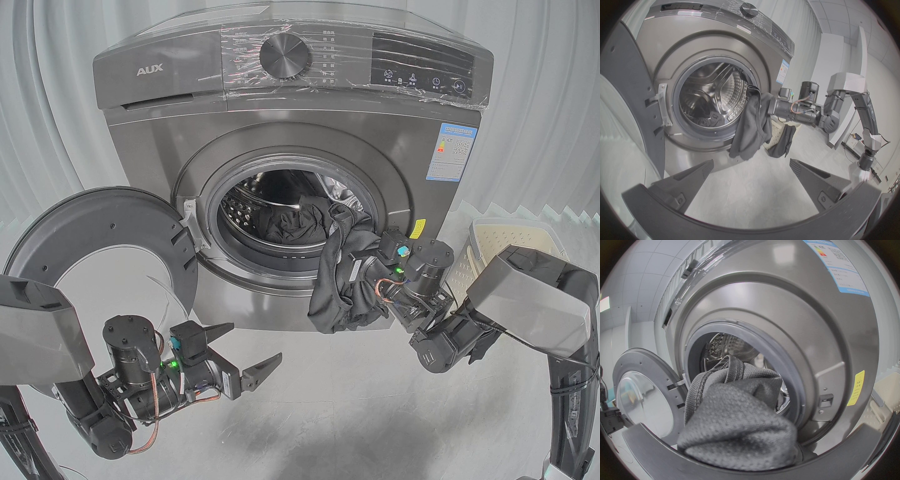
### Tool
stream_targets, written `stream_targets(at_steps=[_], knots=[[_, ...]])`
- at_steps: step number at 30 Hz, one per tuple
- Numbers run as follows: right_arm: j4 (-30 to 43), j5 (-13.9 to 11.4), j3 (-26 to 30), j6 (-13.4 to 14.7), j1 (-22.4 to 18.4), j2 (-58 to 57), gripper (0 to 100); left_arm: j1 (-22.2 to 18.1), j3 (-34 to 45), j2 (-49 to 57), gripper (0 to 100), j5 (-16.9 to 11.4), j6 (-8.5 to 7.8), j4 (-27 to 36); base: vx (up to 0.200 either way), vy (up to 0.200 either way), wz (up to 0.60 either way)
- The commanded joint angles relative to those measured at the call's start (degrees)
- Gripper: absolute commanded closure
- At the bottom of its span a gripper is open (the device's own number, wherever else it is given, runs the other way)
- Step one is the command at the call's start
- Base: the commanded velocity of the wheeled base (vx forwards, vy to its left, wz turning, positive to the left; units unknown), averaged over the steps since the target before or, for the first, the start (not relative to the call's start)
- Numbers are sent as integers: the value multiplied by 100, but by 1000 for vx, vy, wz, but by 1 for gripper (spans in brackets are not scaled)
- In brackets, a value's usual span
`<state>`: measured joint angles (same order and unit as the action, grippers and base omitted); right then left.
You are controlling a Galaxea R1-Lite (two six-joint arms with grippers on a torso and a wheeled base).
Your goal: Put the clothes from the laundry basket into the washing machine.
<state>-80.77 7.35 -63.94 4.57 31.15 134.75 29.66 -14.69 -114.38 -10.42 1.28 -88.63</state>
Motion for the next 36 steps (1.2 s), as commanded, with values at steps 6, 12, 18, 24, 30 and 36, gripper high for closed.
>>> stream_targets(at_steps=[6,12,18,24,30,36], knots=[[-8,12,259,9,594,-389,100,-39,-1264,-796,0,23,92,-6,0,0,0],[-8,12,391,9,673,-591,100,-57,-1669,-1086,0,-39,92,-6,0,0,0],[-17,3,479,9,832,-705,100,-39,-1994,-1218,0,-30,92,12,0,0,0],[-26,3,646,9,1210,-802,100,-48,-2231,-1473,0,-12,74,12,0,0,0],[-17,30,690,88,1482,-837,100,-4,-2636,-1596,0,-56,74,12,0,0,0],[-26,38,857,167,1526,-846,100,-57,-3049,-1886,0,-48,92,12,0,0,0]])
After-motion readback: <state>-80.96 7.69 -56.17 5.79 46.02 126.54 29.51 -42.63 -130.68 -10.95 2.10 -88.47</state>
